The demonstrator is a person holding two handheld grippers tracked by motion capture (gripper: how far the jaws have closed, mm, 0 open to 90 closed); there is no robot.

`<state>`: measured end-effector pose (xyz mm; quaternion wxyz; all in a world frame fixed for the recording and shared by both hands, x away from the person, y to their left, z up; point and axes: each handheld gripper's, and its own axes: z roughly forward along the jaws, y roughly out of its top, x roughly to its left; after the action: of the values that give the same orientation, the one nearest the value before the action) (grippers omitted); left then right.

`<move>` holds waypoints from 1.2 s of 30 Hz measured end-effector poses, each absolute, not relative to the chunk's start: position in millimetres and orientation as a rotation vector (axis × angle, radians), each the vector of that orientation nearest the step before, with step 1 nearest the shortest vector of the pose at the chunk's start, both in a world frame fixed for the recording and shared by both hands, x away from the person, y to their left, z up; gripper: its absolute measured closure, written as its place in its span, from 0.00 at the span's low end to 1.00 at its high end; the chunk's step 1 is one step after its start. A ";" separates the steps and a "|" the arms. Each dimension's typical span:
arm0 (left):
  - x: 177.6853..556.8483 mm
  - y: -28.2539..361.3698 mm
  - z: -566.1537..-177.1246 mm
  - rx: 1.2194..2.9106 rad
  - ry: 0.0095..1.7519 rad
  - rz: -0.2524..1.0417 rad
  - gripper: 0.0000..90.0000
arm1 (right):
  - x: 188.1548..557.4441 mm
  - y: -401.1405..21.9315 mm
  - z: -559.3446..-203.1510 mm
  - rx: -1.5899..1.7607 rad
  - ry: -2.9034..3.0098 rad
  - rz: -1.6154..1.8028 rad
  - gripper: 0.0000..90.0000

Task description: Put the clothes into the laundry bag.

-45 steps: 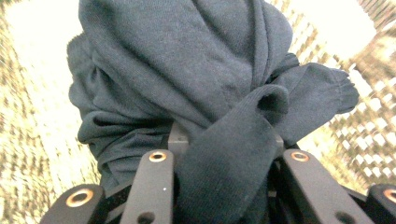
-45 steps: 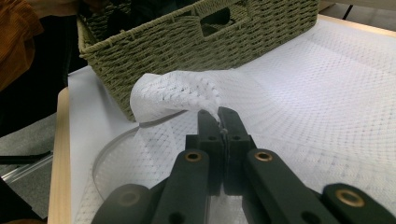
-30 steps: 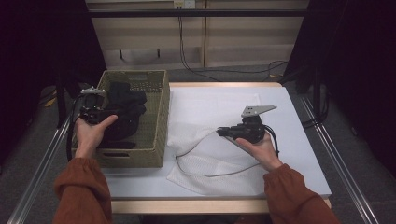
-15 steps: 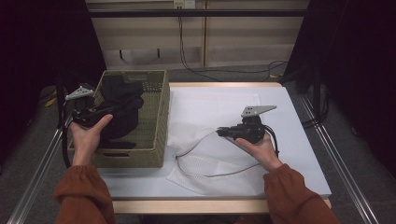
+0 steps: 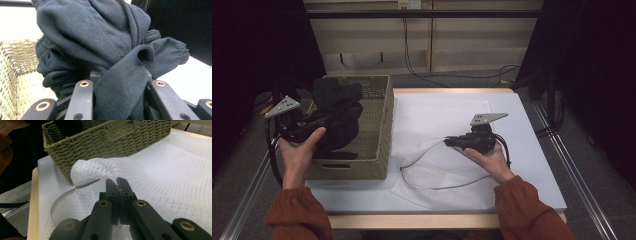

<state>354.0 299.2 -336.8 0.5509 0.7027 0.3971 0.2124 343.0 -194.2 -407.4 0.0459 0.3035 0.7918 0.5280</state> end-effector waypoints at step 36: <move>320.4 250.6 -305.5 1.698 0.699 0.509 0.75 | 342.8 -194.7 -407.1 0.932 2.414 1.620 0.99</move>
<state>320.4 250.6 -305.5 0.5793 0.7263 0.2991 0.2178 342.8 -194.7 -407.1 0.0444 0.3050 0.7898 0.5303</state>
